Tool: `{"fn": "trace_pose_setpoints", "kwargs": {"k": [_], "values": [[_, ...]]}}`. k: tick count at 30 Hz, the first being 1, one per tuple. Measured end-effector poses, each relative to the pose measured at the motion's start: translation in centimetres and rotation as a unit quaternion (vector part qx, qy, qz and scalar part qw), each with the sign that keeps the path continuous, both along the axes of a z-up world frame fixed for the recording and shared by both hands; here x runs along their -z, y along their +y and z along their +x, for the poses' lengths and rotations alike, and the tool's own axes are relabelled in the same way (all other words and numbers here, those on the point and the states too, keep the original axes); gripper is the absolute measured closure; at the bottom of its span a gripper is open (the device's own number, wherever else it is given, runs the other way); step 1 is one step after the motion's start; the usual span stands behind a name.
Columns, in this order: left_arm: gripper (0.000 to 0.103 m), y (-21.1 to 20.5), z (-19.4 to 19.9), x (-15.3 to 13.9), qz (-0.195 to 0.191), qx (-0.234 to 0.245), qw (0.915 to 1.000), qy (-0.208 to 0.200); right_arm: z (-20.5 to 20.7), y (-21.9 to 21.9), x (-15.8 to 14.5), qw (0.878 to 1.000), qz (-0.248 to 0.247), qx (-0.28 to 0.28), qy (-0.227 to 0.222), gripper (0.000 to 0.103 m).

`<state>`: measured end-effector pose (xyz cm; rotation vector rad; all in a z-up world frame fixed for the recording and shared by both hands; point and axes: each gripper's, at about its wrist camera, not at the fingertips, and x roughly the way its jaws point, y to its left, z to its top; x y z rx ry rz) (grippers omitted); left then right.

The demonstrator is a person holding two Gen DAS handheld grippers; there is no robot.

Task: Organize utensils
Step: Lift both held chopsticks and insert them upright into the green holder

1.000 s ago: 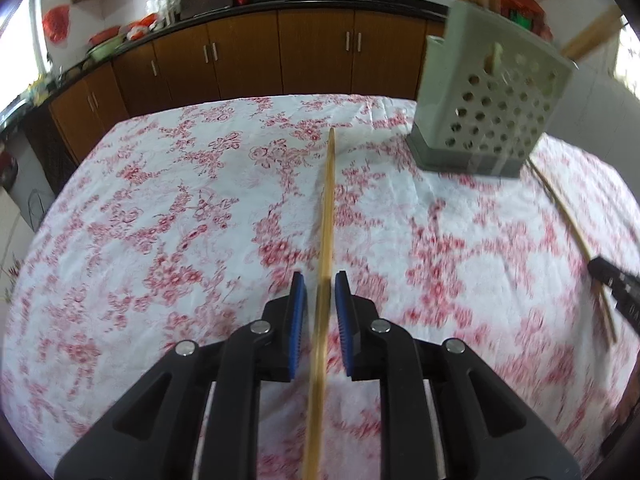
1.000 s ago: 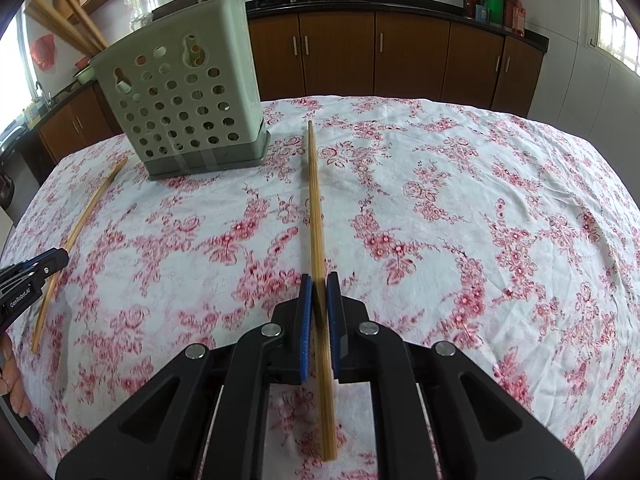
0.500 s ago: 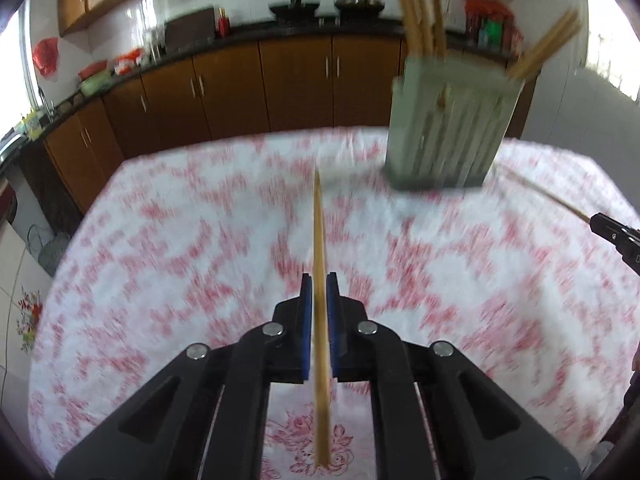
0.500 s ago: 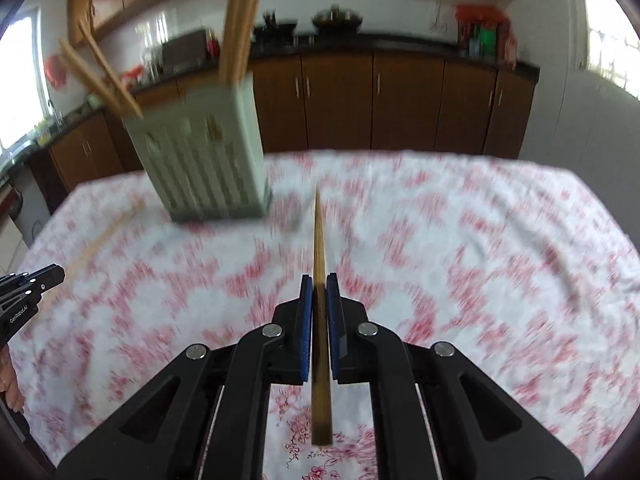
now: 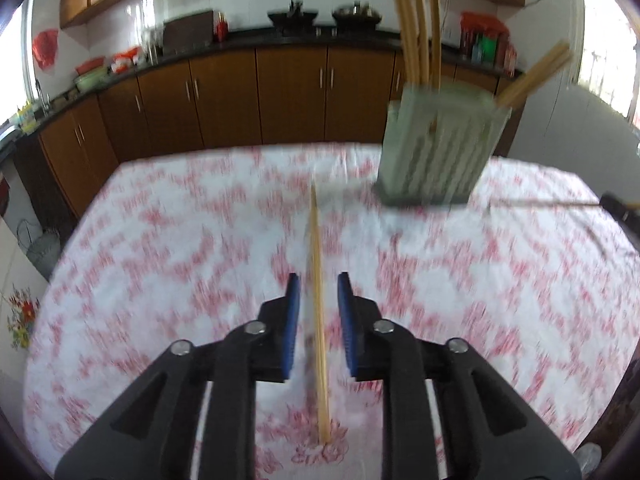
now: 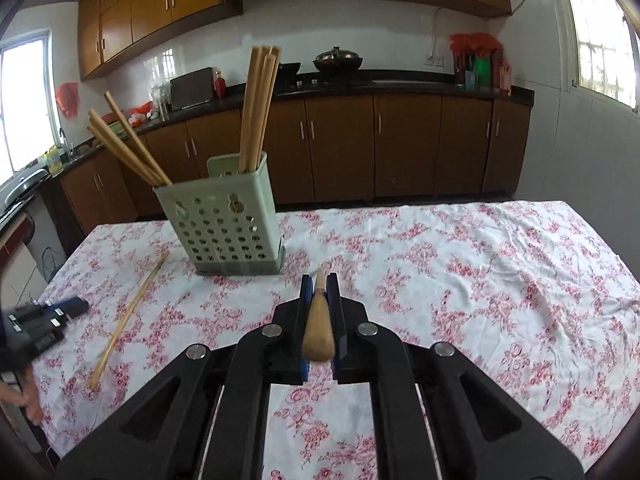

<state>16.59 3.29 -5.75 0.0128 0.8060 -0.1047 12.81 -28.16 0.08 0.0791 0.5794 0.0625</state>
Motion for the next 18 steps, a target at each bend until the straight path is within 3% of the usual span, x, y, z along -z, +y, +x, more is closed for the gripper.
{"fn": "trace_pose_setpoints", "kwargs": {"k": [5,7,9,11,13,18], "values": [[0.081,-0.5,-0.3,3.4,0.014,0.003,0.9992,0.037,-0.1,0.5,0.4,1.0,0.001,-0.005,0.008,0.095],[0.086,-0.7,-0.1,4.6,0.02,0.002,0.9982,0.056,-0.1,0.5,0.5,1.0,0.001,-0.006,0.008,0.095],[0.094,-0.8,-0.3,4.8,0.027,0.002,0.9986,0.046,-0.1,0.5,0.5,1.0,0.001,-0.005,0.008,0.095],[0.094,-0.7,-0.1,5.0,0.028,0.002,0.9984,0.048,-0.1,0.5,0.4,1.0,0.002,-0.004,0.006,0.095],[0.094,-0.5,-0.1,4.5,0.031,0.001,0.9986,0.042,-0.2,0.5,0.0,1.0,0.003,-0.004,-0.002,0.095],[0.094,0.3,-1.1,-1.2,0.006,-0.001,0.9995,-0.03,-0.7,0.2,-1.9,0.999,0.004,-0.006,-0.033,0.095]]}}
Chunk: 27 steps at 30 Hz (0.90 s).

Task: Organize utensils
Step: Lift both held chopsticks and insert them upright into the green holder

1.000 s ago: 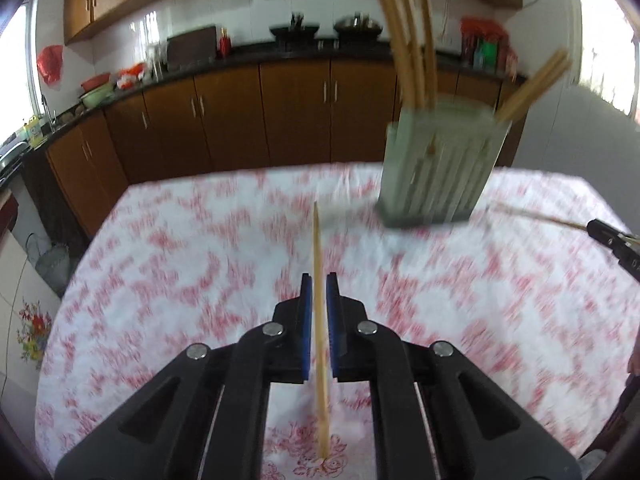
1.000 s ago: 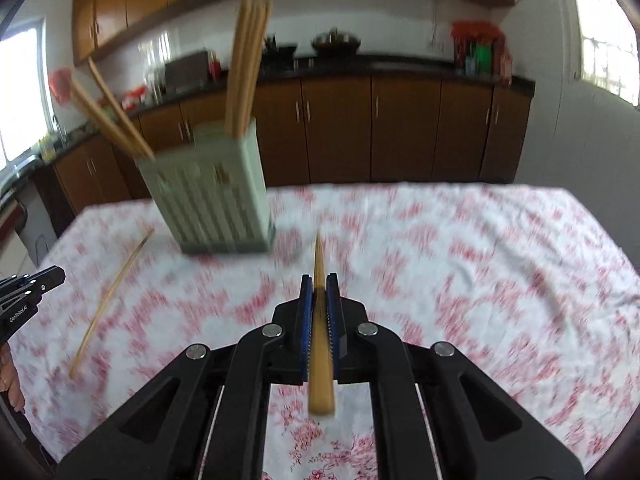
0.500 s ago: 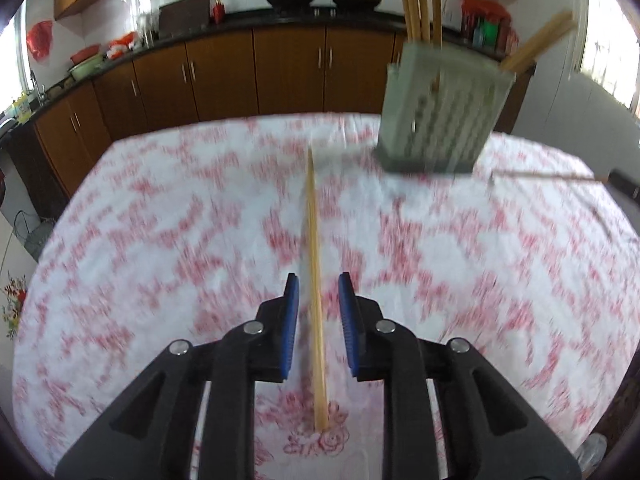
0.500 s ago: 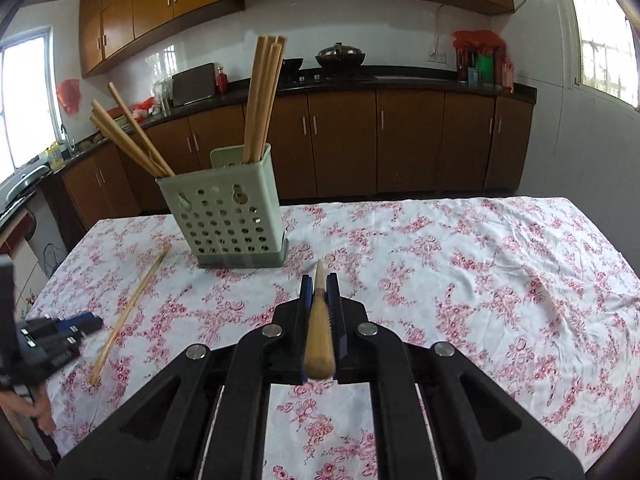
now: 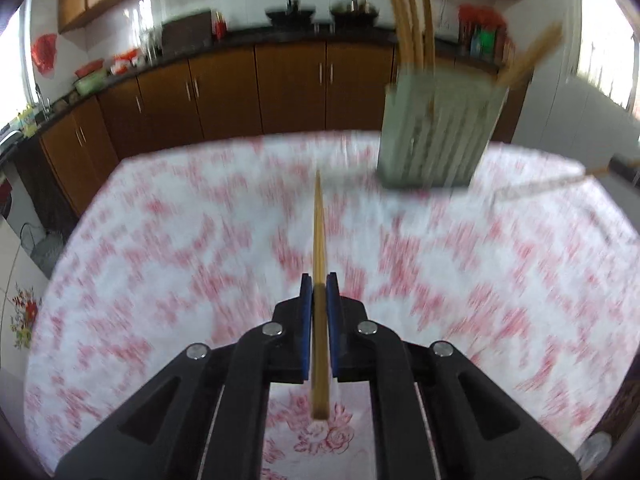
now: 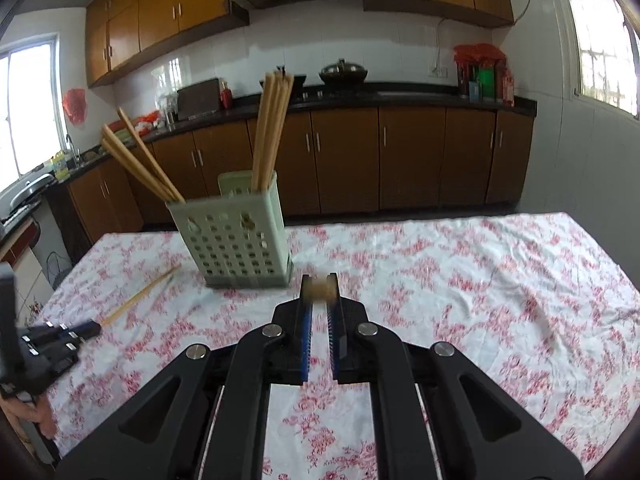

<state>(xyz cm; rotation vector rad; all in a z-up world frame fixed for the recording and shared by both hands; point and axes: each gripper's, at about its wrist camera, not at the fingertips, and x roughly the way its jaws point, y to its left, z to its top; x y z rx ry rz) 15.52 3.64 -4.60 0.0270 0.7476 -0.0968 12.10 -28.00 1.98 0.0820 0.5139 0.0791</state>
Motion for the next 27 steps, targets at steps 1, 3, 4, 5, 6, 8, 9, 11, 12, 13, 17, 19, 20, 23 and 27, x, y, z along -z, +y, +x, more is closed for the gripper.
{"fn": "trace_pose_setpoints", "kwargs": {"k": [1,3,4,5,6,8,9,11,12,13,17,19,20,23,27], "values": [[0.094,0.3,-0.2,-1.5,-0.01,-0.002,0.9998,-0.018,-0.1,0.0,-0.4,1.0,0.001,0.0,-0.007,0.095],[0.095,0.7,-0.3,-3.4,-0.024,-0.005,0.9989,-0.041,-0.2,-0.1,-1.1,1.0,0.004,0.0,-0.018,0.095],[0.095,0.8,-0.5,-4.3,-0.03,-0.006,0.9982,-0.052,-0.2,-0.1,-1.3,1.0,0.004,-0.001,-0.021,0.095],[0.095,1.0,-0.6,-5.4,-0.037,-0.007,0.9972,-0.065,-0.3,0.0,-1.6,1.0,0.003,-0.001,-0.026,0.095],[0.095,1.1,-0.5,-6.1,-0.039,-0.008,0.9966,-0.072,-0.3,0.0,-1.7,1.0,0.003,-0.001,-0.028,0.095],[0.095,1.1,-0.6,-7.6,-0.045,-0.006,0.9952,-0.087,-0.3,0.1,-2.3,0.999,0.003,-0.001,-0.036,0.095],[0.095,1.0,-0.6,-8.2,-0.048,-0.004,0.9947,-0.091,-0.3,0.2,-2.6,0.999,0.003,-0.001,-0.04,0.095],[0.095,0.9,-0.5,-9.6,-0.056,0.002,0.9933,-0.101,-0.3,0.3,-3.4,0.999,0.005,-0.005,-0.051,0.095],[0.095,0.8,-0.5,-10.0,-0.058,0.005,0.9928,-0.105,-0.4,0.4,-3.9,0.998,0.007,-0.007,-0.057,0.095],[0.095,0.6,-0.5,-10.6,-0.06,0.007,0.9921,-0.11,-0.4,0.5,-4.3,0.998,0.008,-0.009,-0.063,0.095],[0.095,-0.9,-0.9,-13.6,-0.067,0.027,0.9876,-0.139,-0.2,1.1,-6.9,0.995,0.024,-0.024,-0.095,0.095],[0.095,-1.7,-1.0,-15.0,-0.077,0.039,0.9844,-0.154,0.0,1.4,-8.2,0.992,0.034,-0.029,-0.114,0.095],[0.095,-2.2,-1.1,-15.9,-0.082,0.045,0.9819,-0.165,0.1,1.6,-9.0,0.99,0.042,-0.033,-0.128,0.095],[0.095,-3.4,-1.0,-17.9,-0.093,0.054,0.9745,-0.197,0.5,2.0,-11.2,0.983,0.066,-0.042,-0.166,0.095],[0.095,-4.8,0.0,-20.6,-0.11,0.047,0.9625,-0.243,1.4,2.6,-12.6,0.975,0.071,-0.04,-0.206,0.095]]}}
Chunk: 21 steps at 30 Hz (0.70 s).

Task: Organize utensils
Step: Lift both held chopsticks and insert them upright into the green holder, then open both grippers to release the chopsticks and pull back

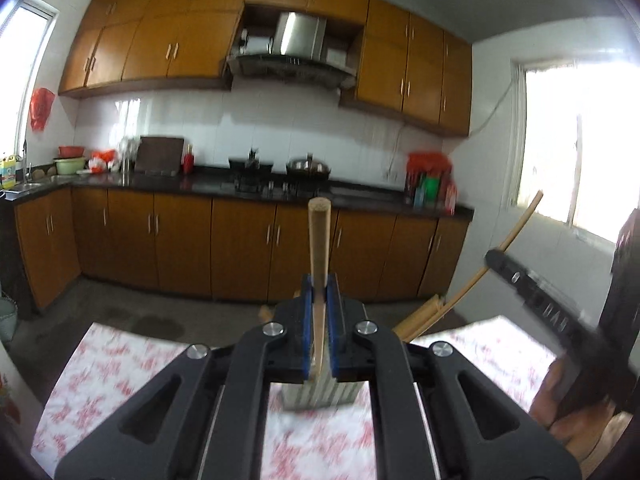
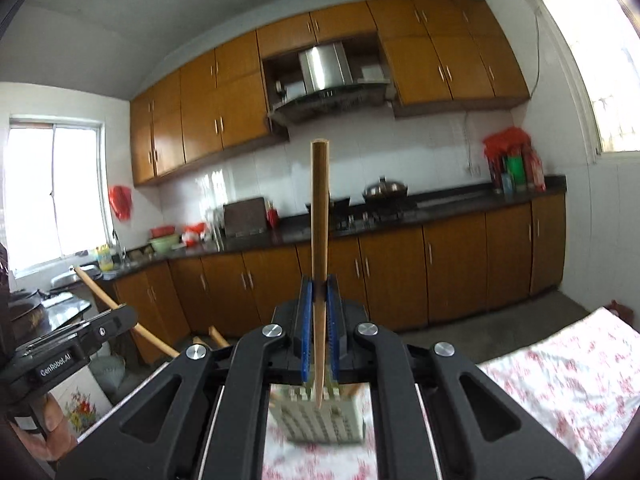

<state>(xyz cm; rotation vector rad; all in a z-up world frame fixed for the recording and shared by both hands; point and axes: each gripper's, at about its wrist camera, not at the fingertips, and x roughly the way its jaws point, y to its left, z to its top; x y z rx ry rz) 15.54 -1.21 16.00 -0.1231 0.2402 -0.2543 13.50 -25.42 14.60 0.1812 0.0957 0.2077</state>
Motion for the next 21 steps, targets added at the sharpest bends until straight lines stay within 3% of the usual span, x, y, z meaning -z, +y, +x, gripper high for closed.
{"fn": "trace_pose_setpoints", "kwargs": {"k": [6,14,15,16,17,18,20,21], "values": [[0.095,-2.3,3.3,0.5,0.02,-0.013,0.9996,-0.015,3.6,0.5,1.3,1.0,0.002,0.008,0.003,0.095],[0.093,-3.3,7.6,4.1,0.017,-0.018,0.9994,0.023,5.8,1.6,3.7,0.999,-0.027,0.007,0.041,0.094],[0.088,-3.0,7.7,4.2,0.009,-0.016,0.9995,0.027,5.5,1.6,3.8,0.999,-0.031,0.008,0.039,0.085],[0.075,-2.8,7.5,4.2,0.006,-0.017,0.9995,0.026,4.9,1.5,3.8,0.999,-0.038,0.013,0.033,0.073],[0.066,-2.5,7.3,4.2,0.006,-0.02,0.9995,0.023,4.4,1.4,3.7,0.999,-0.04,0.019,0.027,0.056],[0.057,-2.1,6.9,4.0,0.005,-0.024,0.9995,0.018,3.8,1.3,3.5,0.999,-0.041,0.024,0.02,0.052],[0.05,-1.2,5.9,3.5,0.003,-0.027,0.9996,0.01,2.6,0.6,3.0,0.999,-0.043,0.027,0.014,0.052],[0.042,-0.7,5.1,3.3,0.003,-0.032,0.9995,0.008,2.1,0.3,2.8,0.998,-0.045,0.03,0.015,0.049]]}}
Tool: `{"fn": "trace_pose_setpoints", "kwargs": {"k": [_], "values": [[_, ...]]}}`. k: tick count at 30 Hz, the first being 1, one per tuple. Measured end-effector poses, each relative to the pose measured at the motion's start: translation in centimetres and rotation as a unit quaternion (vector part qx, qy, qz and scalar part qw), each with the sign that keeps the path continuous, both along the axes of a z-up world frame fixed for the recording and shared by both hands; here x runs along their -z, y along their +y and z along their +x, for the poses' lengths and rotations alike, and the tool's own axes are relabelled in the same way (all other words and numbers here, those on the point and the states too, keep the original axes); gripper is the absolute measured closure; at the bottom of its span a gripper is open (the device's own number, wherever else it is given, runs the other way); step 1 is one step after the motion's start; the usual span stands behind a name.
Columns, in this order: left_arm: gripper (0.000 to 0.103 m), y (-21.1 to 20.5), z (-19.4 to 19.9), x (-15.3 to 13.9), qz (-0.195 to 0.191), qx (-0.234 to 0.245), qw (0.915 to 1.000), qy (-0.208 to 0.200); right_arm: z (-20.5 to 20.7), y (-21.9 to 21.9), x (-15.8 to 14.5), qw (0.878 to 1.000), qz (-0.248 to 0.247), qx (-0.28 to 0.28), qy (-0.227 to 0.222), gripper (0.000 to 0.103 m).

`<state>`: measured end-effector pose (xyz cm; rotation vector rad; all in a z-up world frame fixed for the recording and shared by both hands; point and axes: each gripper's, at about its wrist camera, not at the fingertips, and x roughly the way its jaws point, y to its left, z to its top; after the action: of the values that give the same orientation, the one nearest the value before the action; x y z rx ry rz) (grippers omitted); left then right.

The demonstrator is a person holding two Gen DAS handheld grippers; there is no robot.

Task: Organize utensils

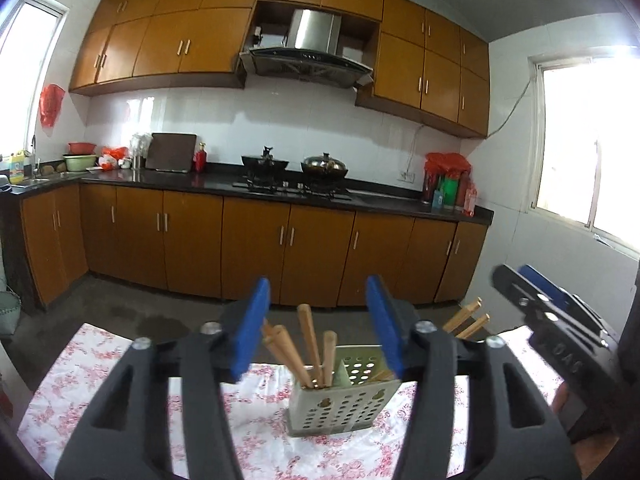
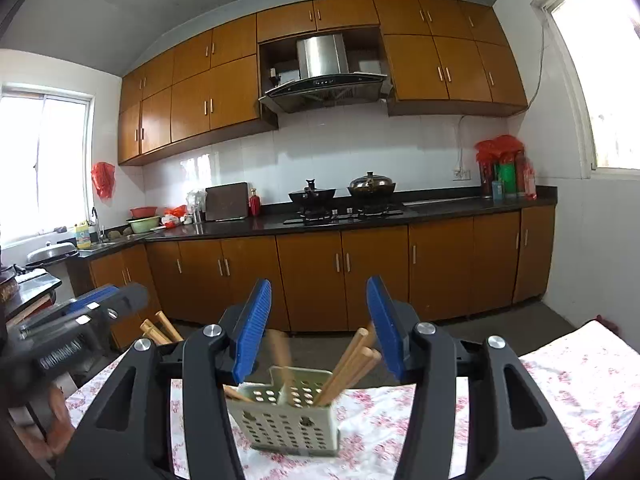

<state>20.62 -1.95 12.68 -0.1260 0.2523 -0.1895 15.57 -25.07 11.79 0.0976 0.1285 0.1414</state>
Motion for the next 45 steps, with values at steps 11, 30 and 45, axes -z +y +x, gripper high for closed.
{"fn": "trace_pose_setpoints", "kwargs": {"k": [11,30,45], "values": [[0.004,3.5,-10.7,4.1,0.061,-0.067,0.9959,-0.002,-8.3,-0.5,3.5,0.994,-0.062,0.087,0.024,0.002],[0.004,2.3,-16.4,11.5,0.095,-0.089,0.9904,0.047,-12.2,1.8,9.9,0.993,-0.034,0.044,0.107,0.002],[0.004,2.2,-16.5,13.0,0.092,-0.077,0.9904,0.069,-12.3,2.2,11.5,0.989,-0.041,0.053,0.134,0.002]]}}
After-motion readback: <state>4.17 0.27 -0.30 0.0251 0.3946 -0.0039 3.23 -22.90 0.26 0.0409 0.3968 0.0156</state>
